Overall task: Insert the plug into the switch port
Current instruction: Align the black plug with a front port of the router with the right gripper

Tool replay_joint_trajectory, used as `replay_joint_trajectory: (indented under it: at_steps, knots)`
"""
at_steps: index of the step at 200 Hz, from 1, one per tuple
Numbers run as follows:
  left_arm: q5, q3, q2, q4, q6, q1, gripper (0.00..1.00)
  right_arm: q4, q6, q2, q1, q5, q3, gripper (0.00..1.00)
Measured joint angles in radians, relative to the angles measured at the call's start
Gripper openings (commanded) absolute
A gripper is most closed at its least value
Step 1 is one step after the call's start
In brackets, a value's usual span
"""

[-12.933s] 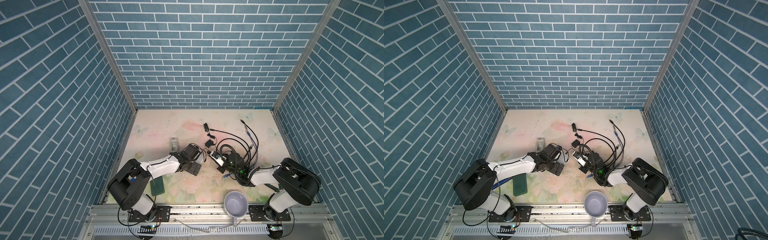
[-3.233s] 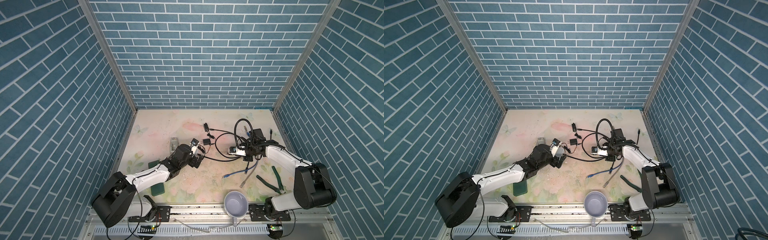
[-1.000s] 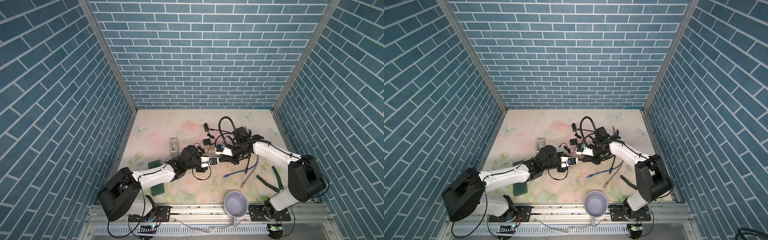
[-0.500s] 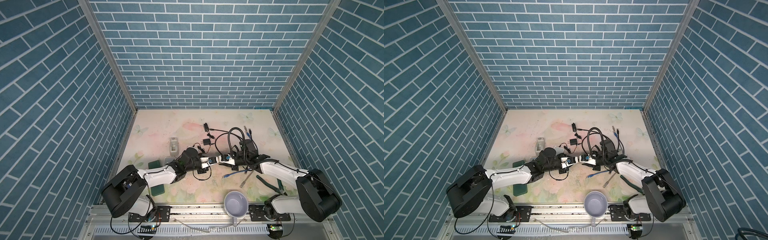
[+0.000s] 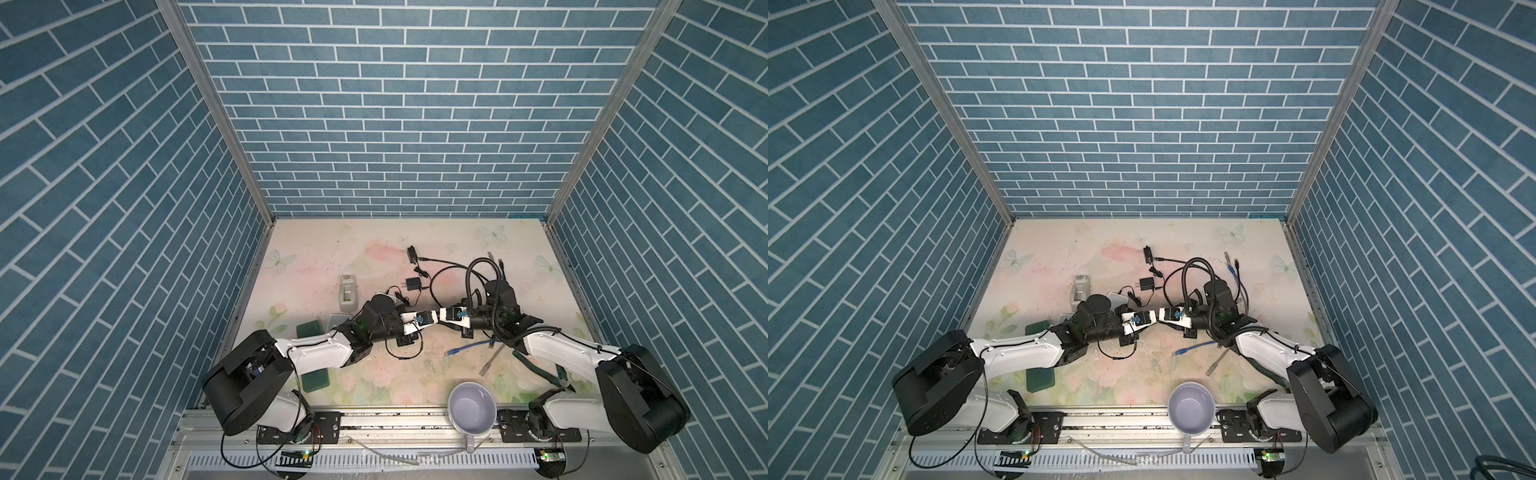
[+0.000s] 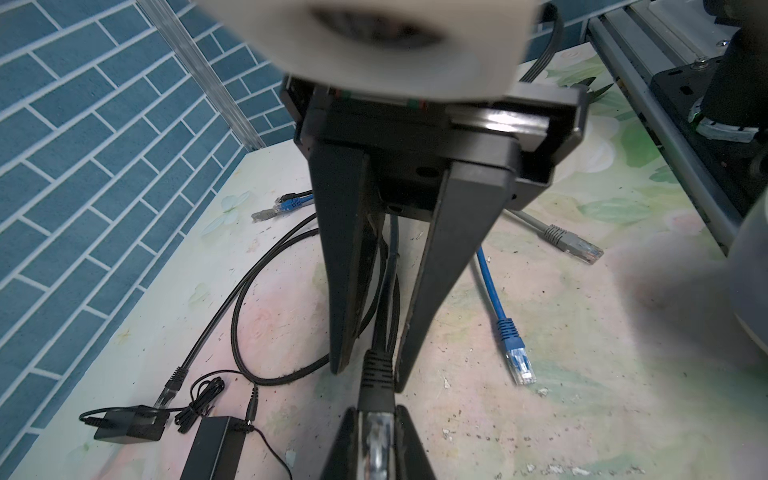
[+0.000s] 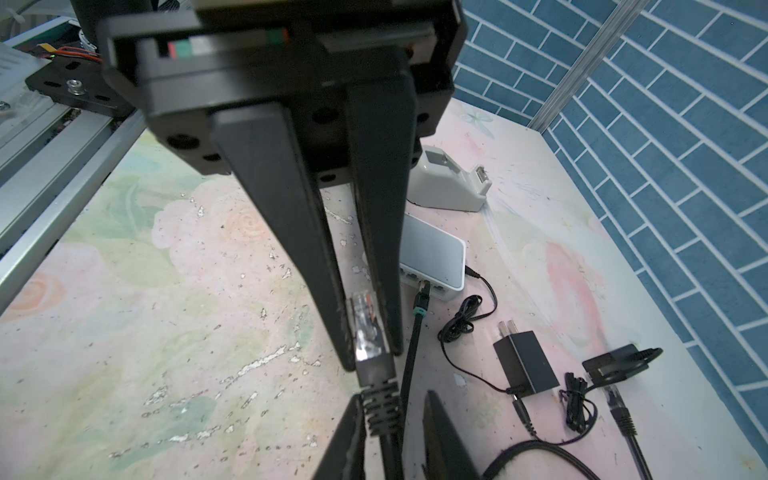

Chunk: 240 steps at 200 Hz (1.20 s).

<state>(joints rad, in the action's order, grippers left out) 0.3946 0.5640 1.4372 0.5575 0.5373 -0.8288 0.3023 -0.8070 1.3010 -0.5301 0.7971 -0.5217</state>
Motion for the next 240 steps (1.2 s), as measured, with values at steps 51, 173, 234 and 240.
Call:
replay_joint_trajectory:
  at_steps: [51, 173, 234, 240]
  knots:
    - [0.000, 0.000, 0.000, 0.002, -0.004, 0.000, 0.09, 0.005, 0.008, -0.010, -0.001, 0.023, 0.007, 0.19]
    - [0.017, -0.008, -0.007, 0.001, -0.004, 0.001, 0.19, -0.007, -0.010, -0.005, -0.001, 0.053, 0.007, 0.00]
    - [-0.157, -0.146, -0.035, 0.168, -0.181, 0.021, 0.99, -0.054, 0.001, 0.061, -0.028, -0.020, -0.023, 0.00]
    - [-0.180, -0.160, -0.048, 0.168, -0.222, 0.035, 1.00, -0.056, 0.011, 0.074, -0.037, -0.040, -0.035, 0.00]
